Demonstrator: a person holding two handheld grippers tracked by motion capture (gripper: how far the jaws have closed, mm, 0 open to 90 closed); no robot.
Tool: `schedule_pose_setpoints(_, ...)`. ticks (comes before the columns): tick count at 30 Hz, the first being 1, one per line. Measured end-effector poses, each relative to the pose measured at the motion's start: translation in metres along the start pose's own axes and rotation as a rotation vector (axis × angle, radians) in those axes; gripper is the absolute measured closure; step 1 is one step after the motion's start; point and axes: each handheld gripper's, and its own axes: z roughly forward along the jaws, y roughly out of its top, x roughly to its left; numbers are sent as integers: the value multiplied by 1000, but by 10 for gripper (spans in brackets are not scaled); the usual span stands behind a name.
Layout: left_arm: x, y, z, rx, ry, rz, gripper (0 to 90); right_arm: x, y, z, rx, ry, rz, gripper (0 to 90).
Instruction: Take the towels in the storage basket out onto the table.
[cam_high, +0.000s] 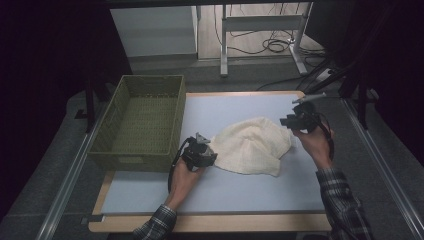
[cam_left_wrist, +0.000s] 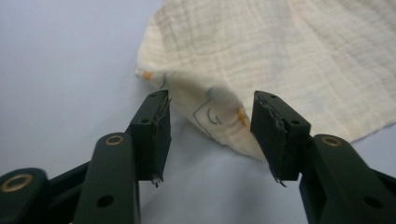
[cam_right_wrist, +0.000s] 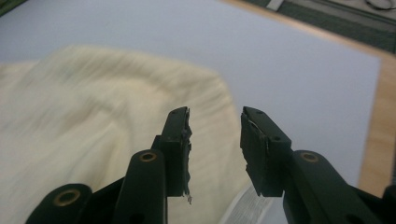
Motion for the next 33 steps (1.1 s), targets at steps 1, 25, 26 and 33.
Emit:
schedule_pose_setpoints(1,-1,0,-2,-5,2,0,474,5,-11,-3,10,27,-6,624)
schedule_pose_setpoints(25,-2,-4,-9,-12,29,-1,401,75,-129,-17,42,286,-13,877)
schedule_pose_setpoints(26,0,-4,-8,-13,24,-15,406,75,-130,-20,37,289,-10,877)
schedule_pose_setpoints(33,-1,-7,0,28,-35,-30,540,68,-149,-53,45,307,26,875)
